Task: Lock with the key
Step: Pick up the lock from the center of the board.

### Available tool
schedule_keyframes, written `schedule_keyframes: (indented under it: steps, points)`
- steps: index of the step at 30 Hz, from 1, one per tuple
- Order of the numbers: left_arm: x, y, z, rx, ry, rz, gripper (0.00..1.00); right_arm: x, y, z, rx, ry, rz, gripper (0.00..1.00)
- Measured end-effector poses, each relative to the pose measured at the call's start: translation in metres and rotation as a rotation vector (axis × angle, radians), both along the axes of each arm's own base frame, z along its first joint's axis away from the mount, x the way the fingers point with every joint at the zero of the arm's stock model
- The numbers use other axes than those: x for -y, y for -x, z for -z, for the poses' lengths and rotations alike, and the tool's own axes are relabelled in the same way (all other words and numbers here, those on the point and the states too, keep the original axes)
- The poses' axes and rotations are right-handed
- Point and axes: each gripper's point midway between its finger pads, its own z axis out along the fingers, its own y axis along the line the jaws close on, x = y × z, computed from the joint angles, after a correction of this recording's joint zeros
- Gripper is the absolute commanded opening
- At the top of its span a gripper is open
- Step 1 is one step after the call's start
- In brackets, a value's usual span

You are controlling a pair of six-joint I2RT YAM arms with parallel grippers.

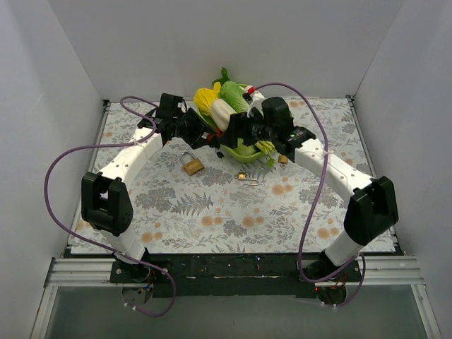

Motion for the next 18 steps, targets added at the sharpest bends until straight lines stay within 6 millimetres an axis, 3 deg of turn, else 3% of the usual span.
schedule_keyframes:
  steps: [8,13,18]
  points:
    - [-0.003,-0.006,-0.003,-0.039,0.038,-0.08,0.0,-0.04,-0.016,0.001,-0.028,-0.01,0.045,0.78]
    - [-0.003,-0.007,-0.007,-0.043,0.052,-0.094,0.0,-0.057,-0.019,-0.003,-0.029,-0.024,0.056,0.73]
    - [-0.003,-0.013,-0.017,-0.027,0.07,-0.108,0.0,-0.065,-0.021,0.008,-0.051,-0.011,0.086,0.62]
